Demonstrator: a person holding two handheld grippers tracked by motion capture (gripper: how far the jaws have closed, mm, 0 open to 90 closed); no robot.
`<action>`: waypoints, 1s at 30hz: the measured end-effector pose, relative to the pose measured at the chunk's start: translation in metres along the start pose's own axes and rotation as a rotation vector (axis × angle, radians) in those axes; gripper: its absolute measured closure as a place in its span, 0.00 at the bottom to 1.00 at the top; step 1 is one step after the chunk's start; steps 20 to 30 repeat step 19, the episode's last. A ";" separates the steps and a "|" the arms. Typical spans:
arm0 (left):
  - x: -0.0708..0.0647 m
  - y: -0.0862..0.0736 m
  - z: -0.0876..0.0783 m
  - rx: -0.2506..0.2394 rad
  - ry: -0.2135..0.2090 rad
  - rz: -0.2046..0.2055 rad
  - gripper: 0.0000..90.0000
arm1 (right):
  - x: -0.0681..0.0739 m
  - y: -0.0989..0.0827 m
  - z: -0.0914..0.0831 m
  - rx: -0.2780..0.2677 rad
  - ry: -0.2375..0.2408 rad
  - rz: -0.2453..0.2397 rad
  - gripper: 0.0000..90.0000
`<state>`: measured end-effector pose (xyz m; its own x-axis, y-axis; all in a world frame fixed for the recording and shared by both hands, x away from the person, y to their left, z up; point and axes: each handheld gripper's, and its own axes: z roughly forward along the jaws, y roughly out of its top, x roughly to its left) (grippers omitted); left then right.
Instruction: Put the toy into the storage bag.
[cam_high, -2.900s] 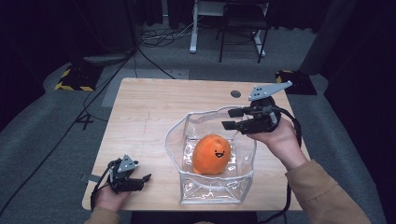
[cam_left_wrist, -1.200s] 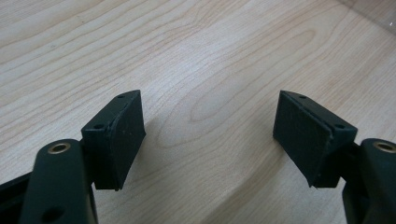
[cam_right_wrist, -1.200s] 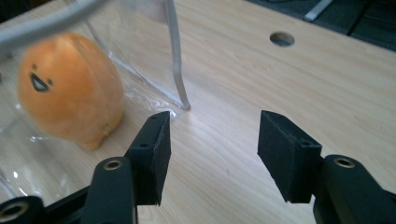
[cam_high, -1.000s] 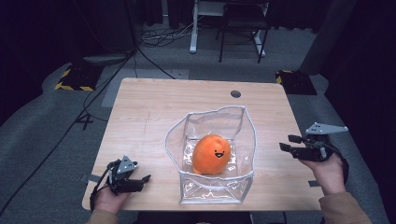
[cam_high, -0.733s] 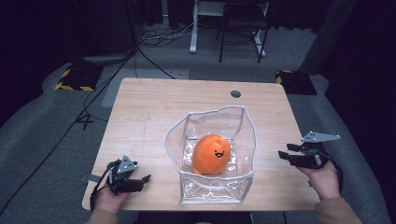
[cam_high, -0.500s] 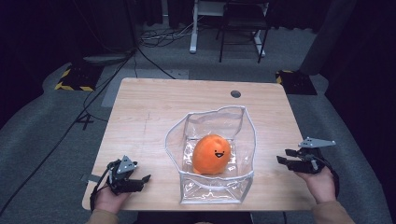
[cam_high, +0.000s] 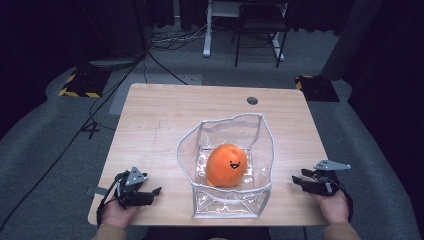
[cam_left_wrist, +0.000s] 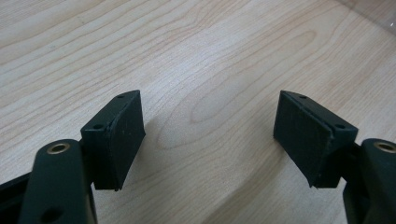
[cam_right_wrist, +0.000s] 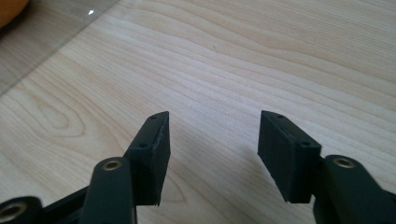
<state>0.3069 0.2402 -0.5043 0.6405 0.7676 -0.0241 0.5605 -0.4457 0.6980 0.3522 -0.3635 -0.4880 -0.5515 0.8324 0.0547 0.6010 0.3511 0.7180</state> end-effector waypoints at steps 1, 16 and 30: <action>0.000 0.000 0.000 0.001 0.000 0.000 0.28 | 0.000 -0.001 0.002 -0.011 -0.005 0.005 0.48; 0.001 0.001 0.001 0.000 0.003 0.005 0.27 | -0.007 -0.001 0.021 -0.027 -0.055 -0.026 0.16; 0.000 0.001 0.001 0.000 0.002 0.002 0.27 | -0.007 -0.002 0.021 -0.026 -0.056 -0.027 0.16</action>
